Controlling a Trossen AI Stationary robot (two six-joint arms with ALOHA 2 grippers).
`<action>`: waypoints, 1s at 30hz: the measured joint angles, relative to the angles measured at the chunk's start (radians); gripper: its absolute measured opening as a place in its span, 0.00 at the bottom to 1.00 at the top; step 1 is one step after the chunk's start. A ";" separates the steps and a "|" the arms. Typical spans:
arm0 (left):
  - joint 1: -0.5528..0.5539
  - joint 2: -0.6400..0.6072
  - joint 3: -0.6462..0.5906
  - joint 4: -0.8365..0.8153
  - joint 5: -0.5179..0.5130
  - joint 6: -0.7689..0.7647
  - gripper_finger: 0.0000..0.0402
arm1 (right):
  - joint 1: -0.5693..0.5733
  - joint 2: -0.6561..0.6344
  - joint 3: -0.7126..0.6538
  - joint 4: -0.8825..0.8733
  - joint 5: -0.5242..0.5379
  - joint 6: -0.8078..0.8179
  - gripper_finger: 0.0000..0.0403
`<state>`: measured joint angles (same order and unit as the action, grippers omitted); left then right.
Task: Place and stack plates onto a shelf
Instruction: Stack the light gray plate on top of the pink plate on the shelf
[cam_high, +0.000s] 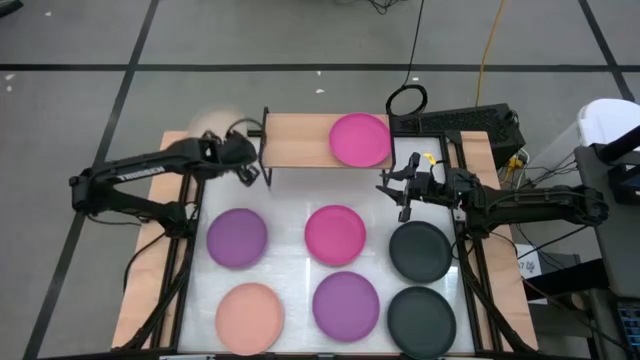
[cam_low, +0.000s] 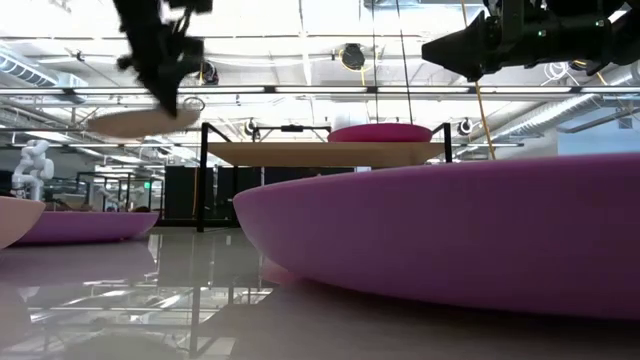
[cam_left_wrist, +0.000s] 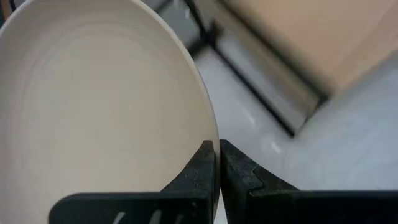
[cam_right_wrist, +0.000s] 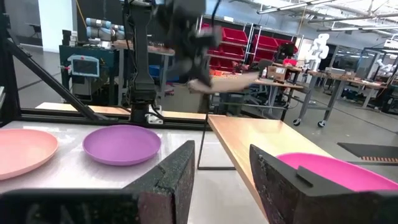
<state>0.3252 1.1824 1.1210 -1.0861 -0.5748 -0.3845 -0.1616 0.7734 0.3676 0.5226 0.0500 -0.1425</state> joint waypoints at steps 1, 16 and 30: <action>0.000 0.002 0.042 0.011 -0.002 0.032 0.02 | 0.000 0.000 0.000 0.000 0.000 -0.001 0.33; -0.116 0.370 0.495 0.421 0.220 0.690 0.02 | 0.000 -0.240 0.001 -0.061 0.111 -0.026 0.33; -0.123 0.715 0.625 0.617 0.427 1.068 0.02 | 0.000 -0.328 0.001 -0.210 0.107 0.029 0.33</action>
<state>0.2022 1.8969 1.7462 -0.4686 -0.1480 0.6837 -0.1616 0.4458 0.3683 0.3122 0.1570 -0.1135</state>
